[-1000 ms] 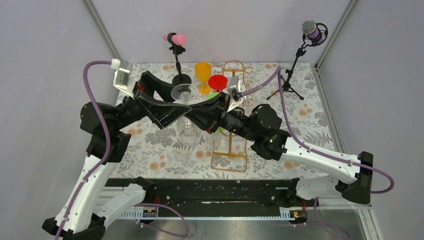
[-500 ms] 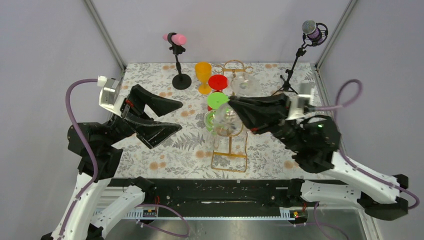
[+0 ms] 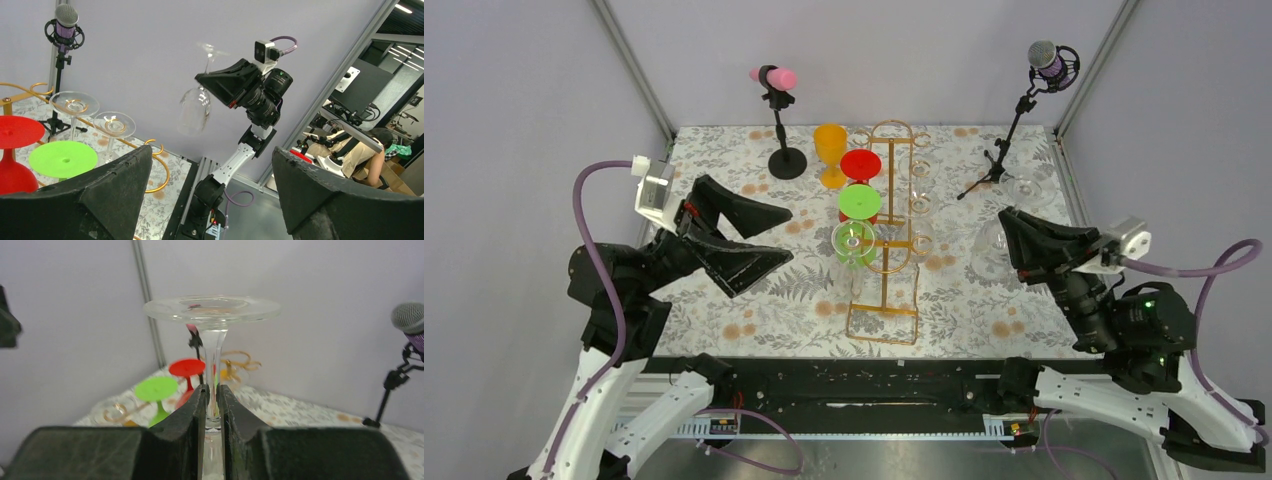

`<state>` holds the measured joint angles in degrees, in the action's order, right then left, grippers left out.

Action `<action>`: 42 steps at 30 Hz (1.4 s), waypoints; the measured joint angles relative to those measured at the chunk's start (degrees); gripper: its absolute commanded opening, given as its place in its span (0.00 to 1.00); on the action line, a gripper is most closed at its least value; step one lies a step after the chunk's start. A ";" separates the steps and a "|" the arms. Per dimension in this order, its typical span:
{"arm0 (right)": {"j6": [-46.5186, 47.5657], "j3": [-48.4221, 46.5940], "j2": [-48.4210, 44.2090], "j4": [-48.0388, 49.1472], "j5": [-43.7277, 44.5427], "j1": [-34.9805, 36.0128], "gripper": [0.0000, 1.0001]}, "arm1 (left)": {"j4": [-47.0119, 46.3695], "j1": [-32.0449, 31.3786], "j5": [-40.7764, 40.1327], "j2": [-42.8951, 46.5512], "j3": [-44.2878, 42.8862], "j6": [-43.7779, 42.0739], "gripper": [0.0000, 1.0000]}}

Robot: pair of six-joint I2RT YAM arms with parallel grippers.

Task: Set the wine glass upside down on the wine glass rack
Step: Turn the wine glass upside down at the wine rack.

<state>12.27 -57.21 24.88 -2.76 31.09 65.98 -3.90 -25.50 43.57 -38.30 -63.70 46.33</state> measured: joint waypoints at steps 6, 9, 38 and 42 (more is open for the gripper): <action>0.96 1.77 0.96 -11.72 4.55 -0.04 0.00 | 0.00 0.00 -0.28 0.00 1.25 0.07 0.89; 0.98 1.51 4.98 -14.88 4.55 -0.72 0.00 | -0.02 0.00 -0.31 -0.04 1.29 0.11 0.89; -3.10 8.52 7.61 -16.39 -36.68 -24.37 0.00 | -0.04 0.00 -0.24 -0.04 1.51 0.02 0.87; -2.62 10.16 6.51 -16.41 -38.23 -25.66 0.00 | -0.04 0.00 -0.24 -0.04 1.53 0.02 0.86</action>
<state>9.65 -47.05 31.40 -19.18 -7.14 40.32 -3.95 -25.50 43.33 -38.35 -62.17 46.35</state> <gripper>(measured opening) 0.204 0.868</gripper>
